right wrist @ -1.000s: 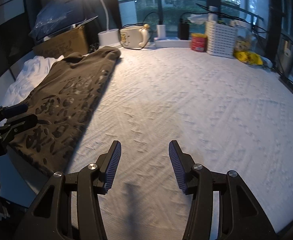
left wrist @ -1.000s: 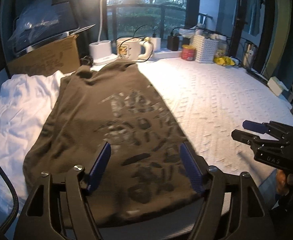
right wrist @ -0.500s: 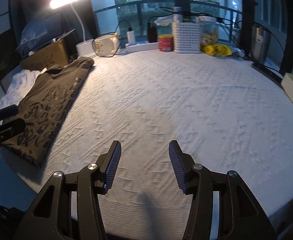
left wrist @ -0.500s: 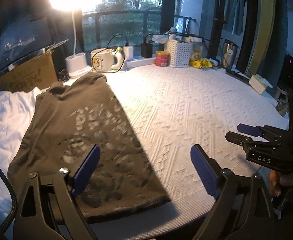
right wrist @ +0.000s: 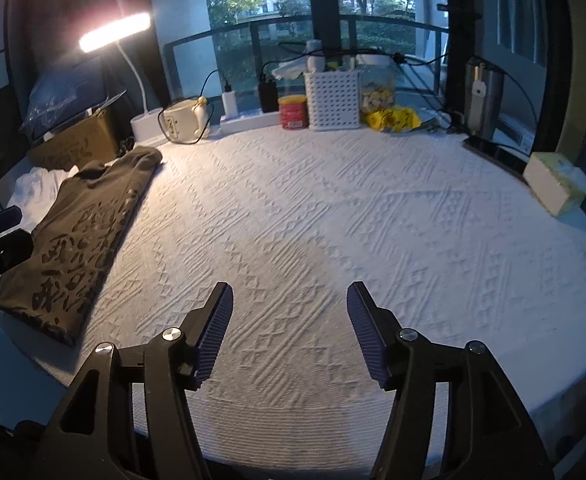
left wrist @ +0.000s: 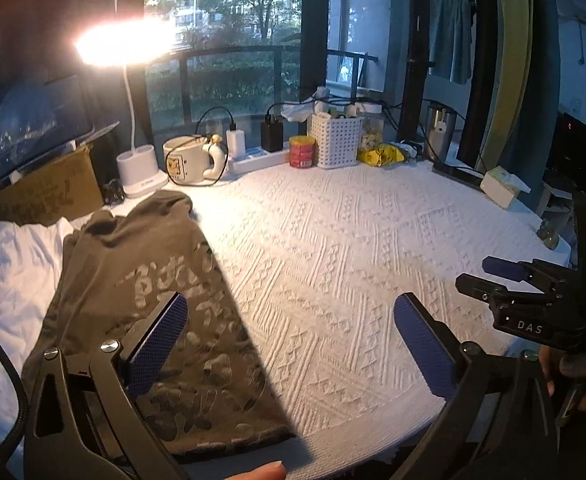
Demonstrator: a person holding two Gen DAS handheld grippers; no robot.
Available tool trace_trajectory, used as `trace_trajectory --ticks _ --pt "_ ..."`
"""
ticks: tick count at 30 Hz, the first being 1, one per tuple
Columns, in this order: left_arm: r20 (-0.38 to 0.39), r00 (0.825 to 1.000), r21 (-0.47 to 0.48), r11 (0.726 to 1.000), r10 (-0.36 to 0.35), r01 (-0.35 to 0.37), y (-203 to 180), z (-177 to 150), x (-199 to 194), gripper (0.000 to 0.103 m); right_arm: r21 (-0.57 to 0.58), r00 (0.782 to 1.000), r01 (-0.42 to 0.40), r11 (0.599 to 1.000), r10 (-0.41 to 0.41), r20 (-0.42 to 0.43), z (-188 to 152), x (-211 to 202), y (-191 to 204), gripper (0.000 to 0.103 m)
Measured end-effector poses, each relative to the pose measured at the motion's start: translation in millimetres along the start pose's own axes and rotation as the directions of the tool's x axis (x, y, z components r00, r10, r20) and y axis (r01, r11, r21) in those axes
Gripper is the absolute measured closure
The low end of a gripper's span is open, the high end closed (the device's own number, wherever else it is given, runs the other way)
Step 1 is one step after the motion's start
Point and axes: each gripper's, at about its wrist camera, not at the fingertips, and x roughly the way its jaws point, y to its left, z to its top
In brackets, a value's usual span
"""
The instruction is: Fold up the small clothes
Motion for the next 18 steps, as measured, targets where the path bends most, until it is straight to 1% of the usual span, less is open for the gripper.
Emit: trace_trajectory --ticks 7,14,18 --pt "0.08 0.997 -0.006 1.0 0.0 0.001 -5 13 -17 0.001 -0.006 0.998 0.042 0.999 -0.041 0.046 15 -22 -9 0.039" --pt "0.158 0.987 -0.017 1.0 0.017 -0.014 -2 23 -37 0.001 -0.014 0.991 0.073 0.997 -0.071 0.112 31 -48 -13 0.038" --pt "0.188 0.98 -0.022 0.998 0.062 -0.059 2 28 -45 0.001 -0.023 0.987 0.08 0.997 -0.076 0.144 39 -63 -11 0.038"
